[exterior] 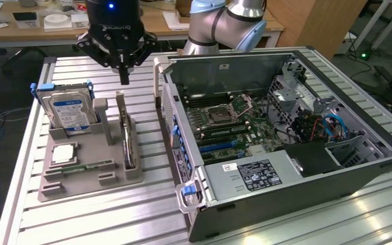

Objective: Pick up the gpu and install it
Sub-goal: 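Reach for the gpu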

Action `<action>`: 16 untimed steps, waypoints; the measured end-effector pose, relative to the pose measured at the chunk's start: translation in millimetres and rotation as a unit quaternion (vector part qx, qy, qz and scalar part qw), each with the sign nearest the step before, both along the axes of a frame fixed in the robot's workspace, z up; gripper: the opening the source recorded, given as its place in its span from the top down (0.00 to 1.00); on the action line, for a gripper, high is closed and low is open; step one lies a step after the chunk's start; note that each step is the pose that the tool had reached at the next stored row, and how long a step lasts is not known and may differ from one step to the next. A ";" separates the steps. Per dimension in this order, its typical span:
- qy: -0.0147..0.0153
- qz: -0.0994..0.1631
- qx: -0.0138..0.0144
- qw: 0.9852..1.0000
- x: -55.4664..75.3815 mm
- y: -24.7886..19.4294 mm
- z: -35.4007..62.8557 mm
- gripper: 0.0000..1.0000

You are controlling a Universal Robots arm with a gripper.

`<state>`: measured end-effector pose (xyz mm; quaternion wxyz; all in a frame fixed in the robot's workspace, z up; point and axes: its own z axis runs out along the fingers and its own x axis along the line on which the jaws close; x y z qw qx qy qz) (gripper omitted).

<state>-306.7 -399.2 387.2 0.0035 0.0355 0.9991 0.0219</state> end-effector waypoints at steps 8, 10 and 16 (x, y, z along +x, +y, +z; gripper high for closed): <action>0.000 0.000 0.000 1.000 -22.6 -0.1 -0.5 0.89; 0.000 0.000 0.000 1.000 -29.1 -0.1 -0.6 0.89; 0.000 0.000 0.000 1.000 -33.2 -0.1 -0.8 0.89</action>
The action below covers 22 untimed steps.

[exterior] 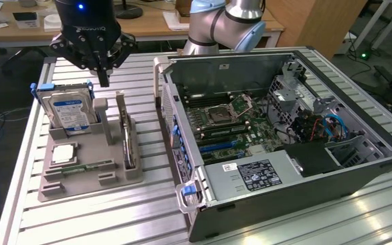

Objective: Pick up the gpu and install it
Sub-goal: 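Pick up the gpu and move the gpu toward the slot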

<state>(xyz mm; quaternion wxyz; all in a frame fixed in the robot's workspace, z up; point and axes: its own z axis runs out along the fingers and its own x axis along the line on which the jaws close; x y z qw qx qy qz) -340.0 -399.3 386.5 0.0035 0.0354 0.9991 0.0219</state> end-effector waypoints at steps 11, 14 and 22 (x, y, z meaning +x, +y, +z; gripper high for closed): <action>0.000 0.000 0.000 1.000 0.0 0.0 0.0 0.89; 0.000 0.000 0.000 1.000 0.0 0.0 0.0 0.77; 0.000 0.000 0.000 1.000 0.0 0.0 0.0 0.42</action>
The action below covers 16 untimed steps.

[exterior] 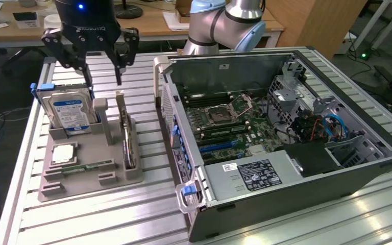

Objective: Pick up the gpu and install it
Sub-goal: 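Pick up the gpu and move the gpu toward the slot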

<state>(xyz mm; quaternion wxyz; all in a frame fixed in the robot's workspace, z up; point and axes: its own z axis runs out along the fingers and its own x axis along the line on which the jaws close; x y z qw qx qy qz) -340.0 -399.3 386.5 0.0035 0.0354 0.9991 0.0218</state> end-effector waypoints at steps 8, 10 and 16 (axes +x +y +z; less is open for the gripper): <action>0.000 0.015 0.000 1.000 -0.1 0.0 0.0 0.35; 0.000 0.027 0.000 1.000 -0.1 0.0 -0.1 0.35; -0.001 0.044 0.000 0.999 0.0 -3.8 -1.6 0.35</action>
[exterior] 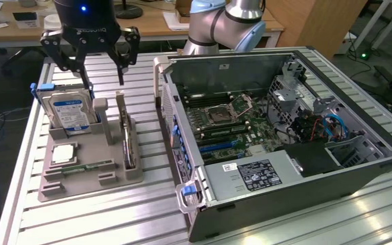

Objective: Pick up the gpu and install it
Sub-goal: 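Pick up the gpu and move the gpu toward the slot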

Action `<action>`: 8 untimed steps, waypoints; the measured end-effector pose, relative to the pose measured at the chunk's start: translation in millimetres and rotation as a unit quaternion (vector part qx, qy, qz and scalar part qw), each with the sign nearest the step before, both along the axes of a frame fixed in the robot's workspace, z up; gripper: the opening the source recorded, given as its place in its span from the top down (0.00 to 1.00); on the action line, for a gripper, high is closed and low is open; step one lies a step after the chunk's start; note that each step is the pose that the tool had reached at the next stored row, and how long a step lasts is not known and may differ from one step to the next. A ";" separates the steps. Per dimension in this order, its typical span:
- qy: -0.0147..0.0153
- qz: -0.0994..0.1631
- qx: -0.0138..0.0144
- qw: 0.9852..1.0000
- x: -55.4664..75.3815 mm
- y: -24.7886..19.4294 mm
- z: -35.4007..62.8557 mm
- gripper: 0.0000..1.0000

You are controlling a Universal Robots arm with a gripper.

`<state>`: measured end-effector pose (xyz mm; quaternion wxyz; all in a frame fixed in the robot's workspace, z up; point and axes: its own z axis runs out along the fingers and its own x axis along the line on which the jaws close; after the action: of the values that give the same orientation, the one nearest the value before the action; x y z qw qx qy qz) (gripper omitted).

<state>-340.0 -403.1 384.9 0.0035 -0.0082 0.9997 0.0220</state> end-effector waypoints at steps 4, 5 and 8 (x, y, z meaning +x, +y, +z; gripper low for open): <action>0.000 0.003 0.000 1.000 4.2 -1.8 -2.1 0.35; -0.001 0.003 0.000 1.000 6.2 -1.8 -2.9 0.35; -0.001 0.006 0.000 1.000 11.4 -1.8 -5.5 0.35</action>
<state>-328.6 -404.9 379.3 0.0040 -0.0144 0.9996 0.0220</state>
